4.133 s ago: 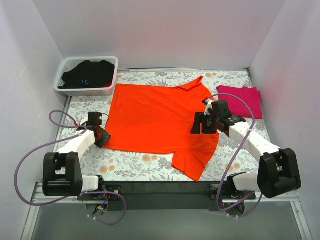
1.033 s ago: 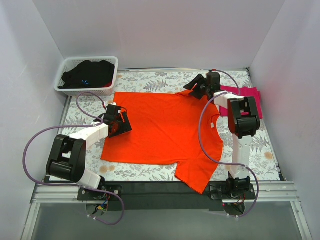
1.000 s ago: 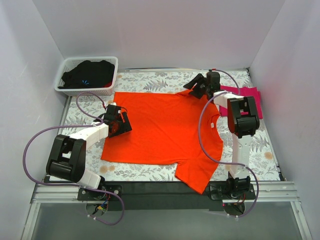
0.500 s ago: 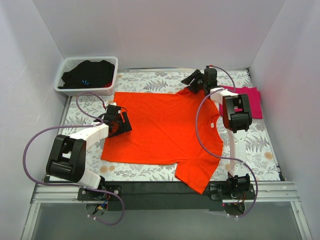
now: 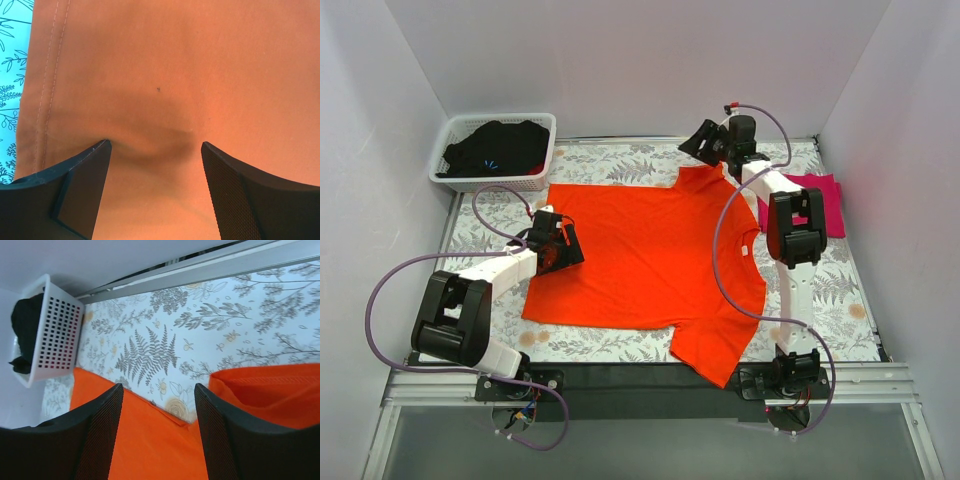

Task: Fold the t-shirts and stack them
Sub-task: Fold the tshirt

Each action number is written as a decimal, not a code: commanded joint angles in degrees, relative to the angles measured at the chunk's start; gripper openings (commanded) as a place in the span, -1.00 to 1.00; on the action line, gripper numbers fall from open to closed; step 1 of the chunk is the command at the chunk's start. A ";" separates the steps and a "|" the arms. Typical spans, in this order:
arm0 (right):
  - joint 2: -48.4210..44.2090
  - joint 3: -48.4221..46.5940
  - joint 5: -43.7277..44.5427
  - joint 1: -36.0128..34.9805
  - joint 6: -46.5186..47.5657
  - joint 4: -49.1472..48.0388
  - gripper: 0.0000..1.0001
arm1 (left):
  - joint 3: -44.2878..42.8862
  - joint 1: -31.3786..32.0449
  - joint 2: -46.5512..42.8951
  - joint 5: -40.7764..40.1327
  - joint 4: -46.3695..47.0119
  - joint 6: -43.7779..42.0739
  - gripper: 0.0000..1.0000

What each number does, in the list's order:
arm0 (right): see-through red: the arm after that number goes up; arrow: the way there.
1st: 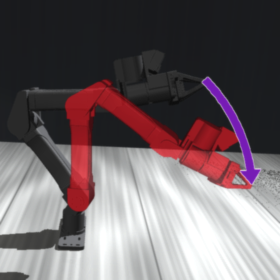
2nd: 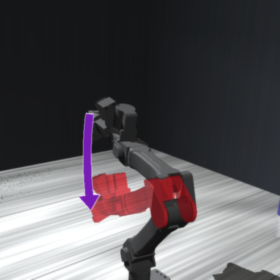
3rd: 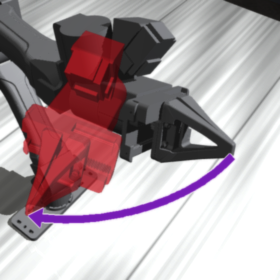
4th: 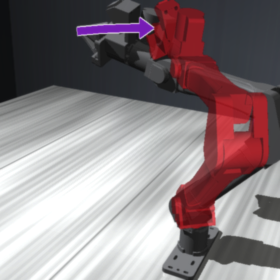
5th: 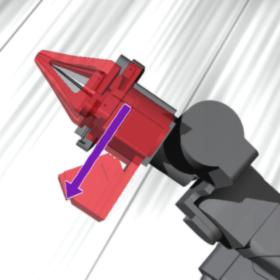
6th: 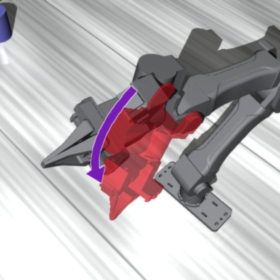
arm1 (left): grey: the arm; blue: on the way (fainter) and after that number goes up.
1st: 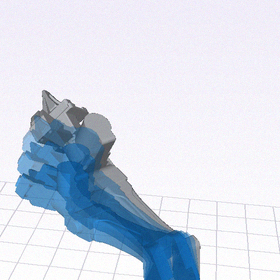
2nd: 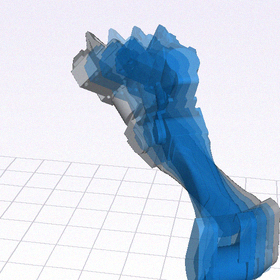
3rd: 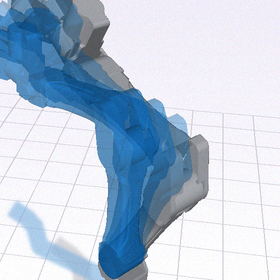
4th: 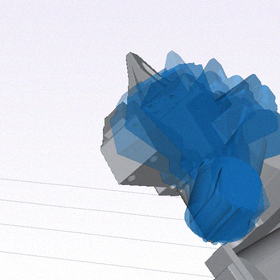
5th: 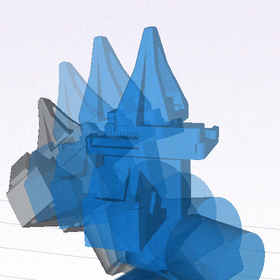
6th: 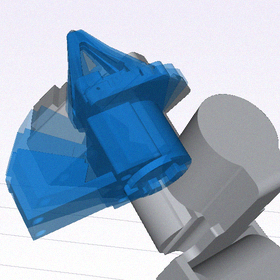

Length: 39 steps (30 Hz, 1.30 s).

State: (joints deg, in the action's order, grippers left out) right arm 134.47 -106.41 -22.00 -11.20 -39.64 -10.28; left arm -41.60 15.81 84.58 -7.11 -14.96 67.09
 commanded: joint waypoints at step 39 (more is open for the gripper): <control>-20.13 25.73 12.07 12.96 20.30 14.58 -0.67 | -0.49 0.18 -0.73 -6.33 -3.58 3.05 0.36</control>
State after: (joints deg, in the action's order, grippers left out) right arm 116.40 -77.91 -10.41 2.11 -21.26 3.51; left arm -41.63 15.99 84.53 -11.57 -16.49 70.13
